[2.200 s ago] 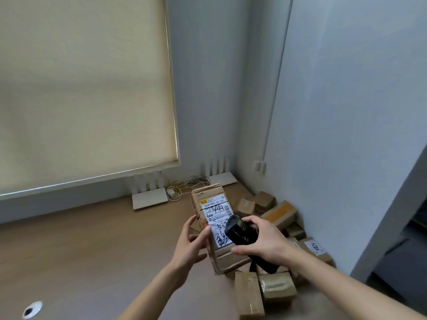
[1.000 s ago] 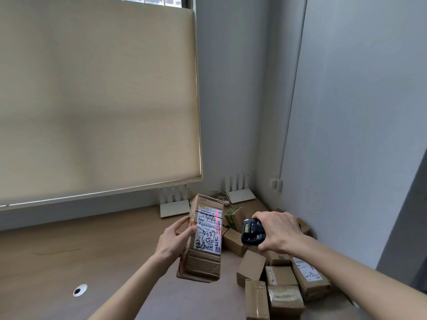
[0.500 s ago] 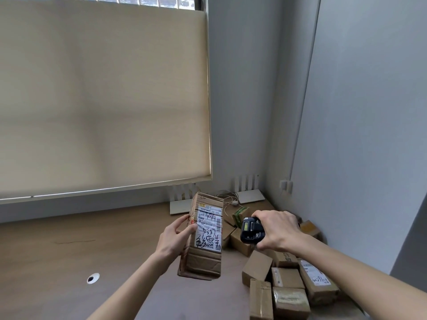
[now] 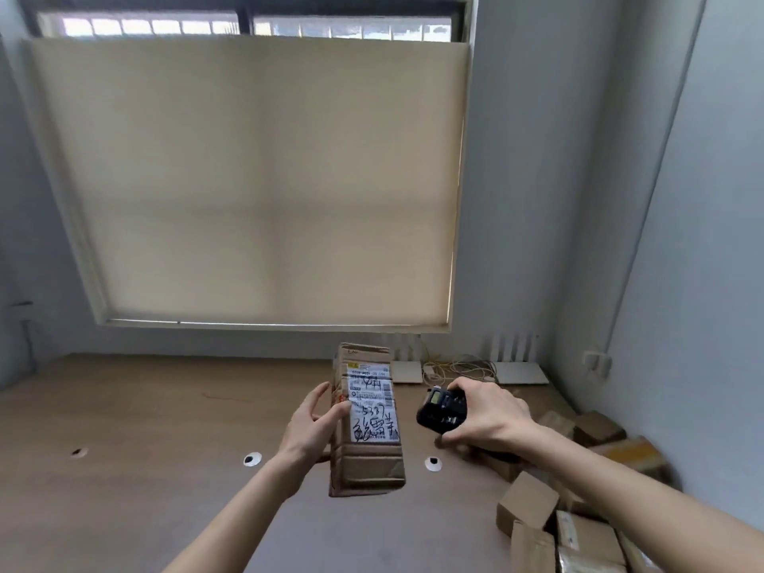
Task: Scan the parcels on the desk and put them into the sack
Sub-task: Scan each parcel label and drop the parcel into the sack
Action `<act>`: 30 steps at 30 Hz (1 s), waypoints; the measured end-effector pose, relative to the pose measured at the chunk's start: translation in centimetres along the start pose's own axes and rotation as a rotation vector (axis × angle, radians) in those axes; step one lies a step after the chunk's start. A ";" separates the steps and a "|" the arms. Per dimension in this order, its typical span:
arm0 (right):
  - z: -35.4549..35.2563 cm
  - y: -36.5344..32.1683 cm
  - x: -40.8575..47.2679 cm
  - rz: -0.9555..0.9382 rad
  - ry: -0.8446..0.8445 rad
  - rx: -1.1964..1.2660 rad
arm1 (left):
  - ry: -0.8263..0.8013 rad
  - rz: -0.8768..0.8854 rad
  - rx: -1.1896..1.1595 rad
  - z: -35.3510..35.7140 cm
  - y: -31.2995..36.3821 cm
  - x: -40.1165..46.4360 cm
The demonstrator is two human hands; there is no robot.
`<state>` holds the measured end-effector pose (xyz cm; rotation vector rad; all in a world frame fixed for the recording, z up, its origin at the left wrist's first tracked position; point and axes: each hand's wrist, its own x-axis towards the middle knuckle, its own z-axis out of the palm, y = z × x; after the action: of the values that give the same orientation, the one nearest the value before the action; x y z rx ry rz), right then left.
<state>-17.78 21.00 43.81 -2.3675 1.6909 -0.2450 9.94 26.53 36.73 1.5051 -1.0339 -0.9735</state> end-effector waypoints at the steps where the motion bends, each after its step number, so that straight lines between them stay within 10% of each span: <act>1: 0.5 -2.0 0.2 -0.019 -0.023 0.080 | 0.029 -0.019 -0.038 -1.9 -0.1 -0.6; 14: 14.4 -40.5 -4.2 -0.394 -0.409 0.570 | 0.590 -0.032 -0.314 -36.3 -5.1 -20.1; 30: 31.1 -81.0 -22.6 -0.977 -0.821 0.472 | 1.342 -0.076 -0.255 -66.0 -17.2 -47.9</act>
<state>56.67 70.28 36.01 -2.2178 0.0582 0.1625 59.86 93.17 32.95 1.5249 0.1171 0.0124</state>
